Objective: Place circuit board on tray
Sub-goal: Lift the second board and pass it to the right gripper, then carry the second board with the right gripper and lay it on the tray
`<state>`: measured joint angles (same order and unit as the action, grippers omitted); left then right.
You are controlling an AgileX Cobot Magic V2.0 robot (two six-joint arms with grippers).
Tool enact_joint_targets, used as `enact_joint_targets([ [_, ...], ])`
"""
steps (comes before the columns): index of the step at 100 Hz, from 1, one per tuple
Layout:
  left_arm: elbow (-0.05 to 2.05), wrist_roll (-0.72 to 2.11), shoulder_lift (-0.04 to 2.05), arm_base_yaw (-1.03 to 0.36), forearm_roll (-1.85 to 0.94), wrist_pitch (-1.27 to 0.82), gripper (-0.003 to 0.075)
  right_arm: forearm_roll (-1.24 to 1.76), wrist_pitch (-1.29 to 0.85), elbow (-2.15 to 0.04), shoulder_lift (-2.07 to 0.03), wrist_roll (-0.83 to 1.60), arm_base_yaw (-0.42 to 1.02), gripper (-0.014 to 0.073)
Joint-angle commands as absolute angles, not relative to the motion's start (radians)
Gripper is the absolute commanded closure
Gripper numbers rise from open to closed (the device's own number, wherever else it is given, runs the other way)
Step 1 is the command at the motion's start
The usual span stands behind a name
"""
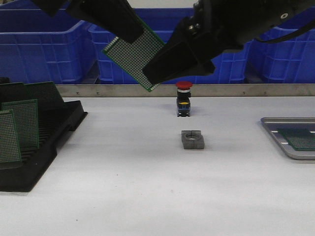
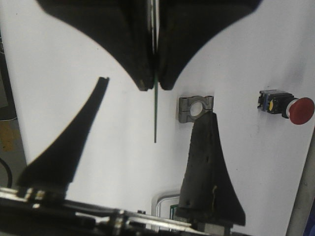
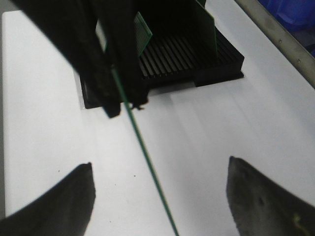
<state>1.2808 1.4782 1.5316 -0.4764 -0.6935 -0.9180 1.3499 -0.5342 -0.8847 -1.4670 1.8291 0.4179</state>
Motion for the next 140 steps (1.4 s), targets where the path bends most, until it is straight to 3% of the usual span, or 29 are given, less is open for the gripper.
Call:
enact_joint_targets([
  [1,1.313,1.477,1.499,-0.484,-0.755,-0.913,0.074,1.444,-0.544,-0.916,-1.449,1.842,0.418,0.0208],
  [17,1.313,1.477,1.499,-0.484,-0.755,-0.913,0.074,1.46,-0.544,-0.916,-1.452,1.842,0.418,0.0674],
  [34,1.313,1.477,1.499,-0.484,-0.755,-0.906,0.0697,1.464,-0.548,-0.916,-1.452,1.84,0.418,0.0664],
  [51,1.313,1.477,1.499,-0.484,-0.751,-0.864,0.0398,1.465,-0.533,-0.916,-1.452,1.84,0.418,0.0664],
  [63,1.313,1.469,1.499,-0.468,-0.702,-0.817,0.0274,1.465,-0.49,-0.911,-1.452,1.792,0.398,0.0664],
  [93,1.313,1.44,1.497,-0.358,-0.694,-0.83,0.0272,1.465,-0.425,-0.824,-1.453,1.602,0.193,0.0664],
  [115,1.313,1.44,1.497,-0.344,-0.704,-0.867,0.0281,1.488,-0.365,-0.74,-1.471,1.597,-0.022,0.0664],
  [140,1.313,1.44,1.497,-0.344,-0.711,-0.869,0.0281,1.593,-0.317,-0.715,-1.542,1.597,-0.148,0.0664],
])
